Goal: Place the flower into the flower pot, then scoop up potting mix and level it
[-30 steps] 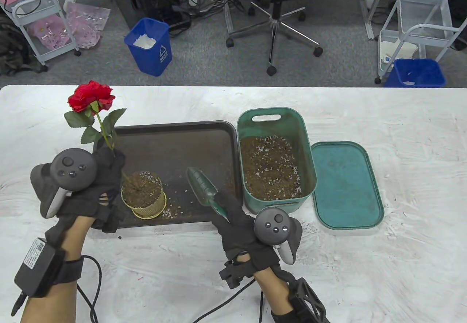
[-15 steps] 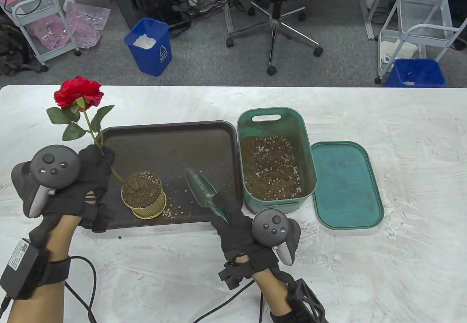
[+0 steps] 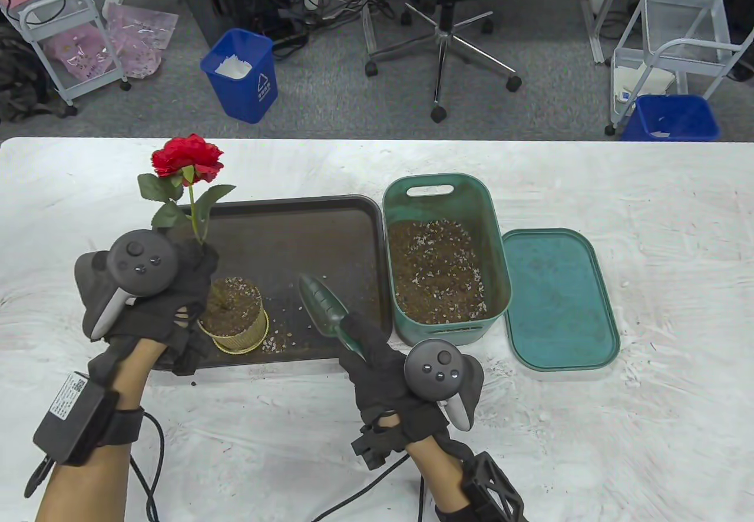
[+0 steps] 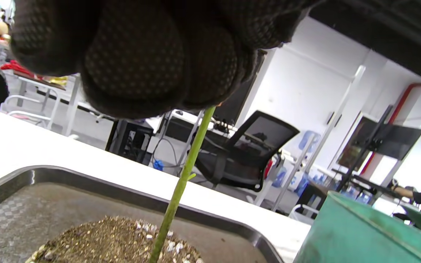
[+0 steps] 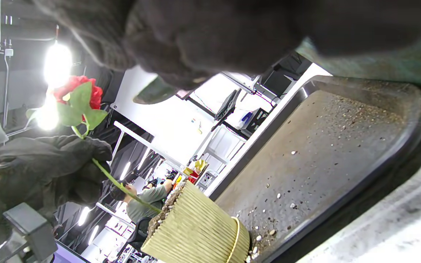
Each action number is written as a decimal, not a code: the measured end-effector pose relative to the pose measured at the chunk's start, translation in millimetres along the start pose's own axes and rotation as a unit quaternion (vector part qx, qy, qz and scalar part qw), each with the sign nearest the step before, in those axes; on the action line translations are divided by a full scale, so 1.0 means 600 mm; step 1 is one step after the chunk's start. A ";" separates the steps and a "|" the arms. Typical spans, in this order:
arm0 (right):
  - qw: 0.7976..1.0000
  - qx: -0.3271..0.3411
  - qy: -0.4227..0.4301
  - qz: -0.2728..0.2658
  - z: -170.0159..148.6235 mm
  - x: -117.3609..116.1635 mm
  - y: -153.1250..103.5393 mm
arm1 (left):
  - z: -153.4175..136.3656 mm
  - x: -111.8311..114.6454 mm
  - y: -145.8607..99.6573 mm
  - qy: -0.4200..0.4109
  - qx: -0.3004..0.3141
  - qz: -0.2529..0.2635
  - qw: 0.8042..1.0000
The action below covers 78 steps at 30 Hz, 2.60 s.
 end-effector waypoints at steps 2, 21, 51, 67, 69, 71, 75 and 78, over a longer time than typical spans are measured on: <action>1.000 -0.001 -0.002 0.001 -0.001 -0.001 0.000 | 0.002 0.009 0.006 0.001 0.000 -0.006 1.000; 1.000 0.001 -0.026 0.017 0.000 -0.026 -0.002 | -0.035 0.032 0.024 -0.042 -0.023 -0.011 0.999; 0.879 -0.009 -0.439 0.188 0.185 -0.262 0.132 | -0.086 0.030 0.063 -0.095 -0.060 -0.029 0.993; 0.905 0.016 -0.380 0.188 0.196 -0.227 0.132 | -0.094 0.037 0.067 -0.113 -0.053 -0.025 0.992; 0.897 0.015 -0.395 0.197 0.196 -0.237 0.133 | -0.092 0.037 0.069 -0.112 -0.051 -0.025 0.992; 0.892 0.023 -0.405 0.202 0.196 -0.251 0.134 | -0.089 0.038 0.070 -0.113 -0.049 -0.025 0.992; 0.868 -0.021 -0.431 0.246 0.182 -0.275 0.139 | -0.088 0.039 0.072 -0.108 -0.045 -0.024 0.993; 0.859 -0.038 -0.439 0.263 0.178 -0.283 0.146 | -0.089 0.038 0.070 -0.112 -0.047 -0.023 0.992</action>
Point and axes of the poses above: the tracker on the back of each hand, its own z axis roughly to the thumb side, its own y axis roughly from the wrist to the fingertips, x = y × z, the point moved 5 cm from there along y, roughly from the wrist to the fingertips, and after that the axes turned 5 degrees about y, right-handed, at the moved point
